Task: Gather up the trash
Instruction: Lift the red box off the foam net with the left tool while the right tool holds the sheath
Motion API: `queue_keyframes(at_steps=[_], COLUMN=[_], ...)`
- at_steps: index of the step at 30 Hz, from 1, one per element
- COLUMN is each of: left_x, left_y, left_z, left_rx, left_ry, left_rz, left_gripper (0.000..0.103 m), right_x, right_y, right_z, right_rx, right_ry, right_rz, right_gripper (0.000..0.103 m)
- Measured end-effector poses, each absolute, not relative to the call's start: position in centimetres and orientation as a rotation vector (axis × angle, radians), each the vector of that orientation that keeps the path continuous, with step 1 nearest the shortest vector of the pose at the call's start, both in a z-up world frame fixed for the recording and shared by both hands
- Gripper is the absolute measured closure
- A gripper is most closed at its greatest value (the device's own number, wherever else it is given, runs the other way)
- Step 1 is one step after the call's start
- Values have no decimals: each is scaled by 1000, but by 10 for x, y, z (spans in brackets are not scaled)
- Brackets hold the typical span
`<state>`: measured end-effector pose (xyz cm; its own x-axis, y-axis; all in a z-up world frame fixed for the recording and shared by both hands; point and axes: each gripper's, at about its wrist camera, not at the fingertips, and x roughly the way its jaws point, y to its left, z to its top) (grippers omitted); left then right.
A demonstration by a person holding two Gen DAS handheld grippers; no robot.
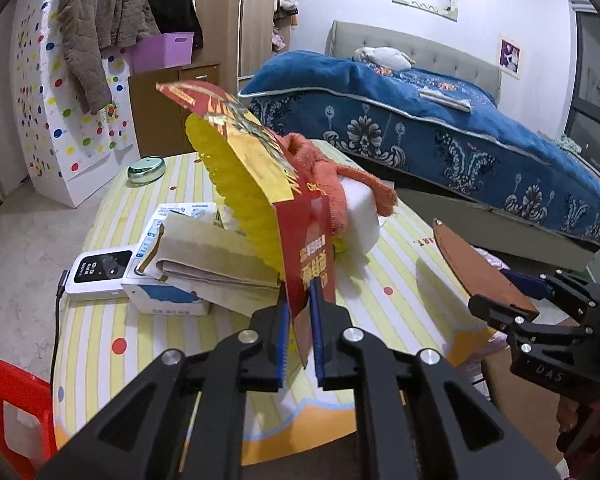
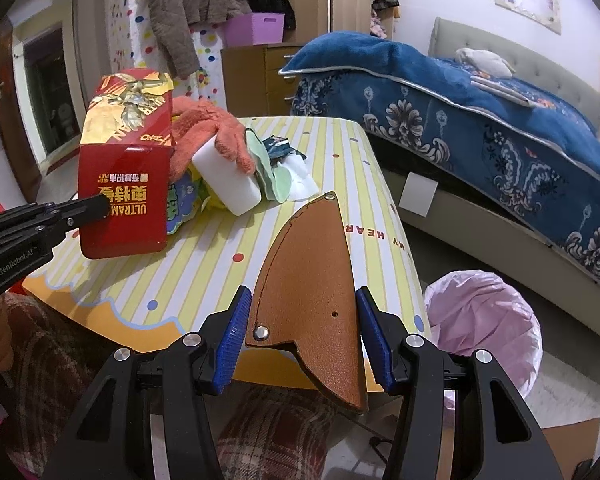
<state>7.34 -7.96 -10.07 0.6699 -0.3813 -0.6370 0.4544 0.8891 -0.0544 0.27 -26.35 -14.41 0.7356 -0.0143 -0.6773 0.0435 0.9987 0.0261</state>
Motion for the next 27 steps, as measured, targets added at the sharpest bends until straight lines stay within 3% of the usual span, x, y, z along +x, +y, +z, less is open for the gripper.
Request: queue_keyframes(at_steps=[2,5,20,23,27], left_x=[75,78,88,84,81], left_y=[-77,-69,-70,-57,-44], left_z=[-101,-105,-122,-121,-120], left_rx=[97,46,9,-14,-65], left_ry=[694,716,773,790,798], left_rz=[-468,-466,-497,-479,-491], left_gripper=[92,73,78,66,65], right_x=[4,5,33,39,40], right_y=[-263,-259,-206,-204,-204], right_z=[-144,-145,-149,-152,-155], right_rx=[38,41,19,17,10], right_ry=[747,749,748,757,762], right_rz=[-31,-16,109,100,93], right_gripper=[50,49,49,49,49])
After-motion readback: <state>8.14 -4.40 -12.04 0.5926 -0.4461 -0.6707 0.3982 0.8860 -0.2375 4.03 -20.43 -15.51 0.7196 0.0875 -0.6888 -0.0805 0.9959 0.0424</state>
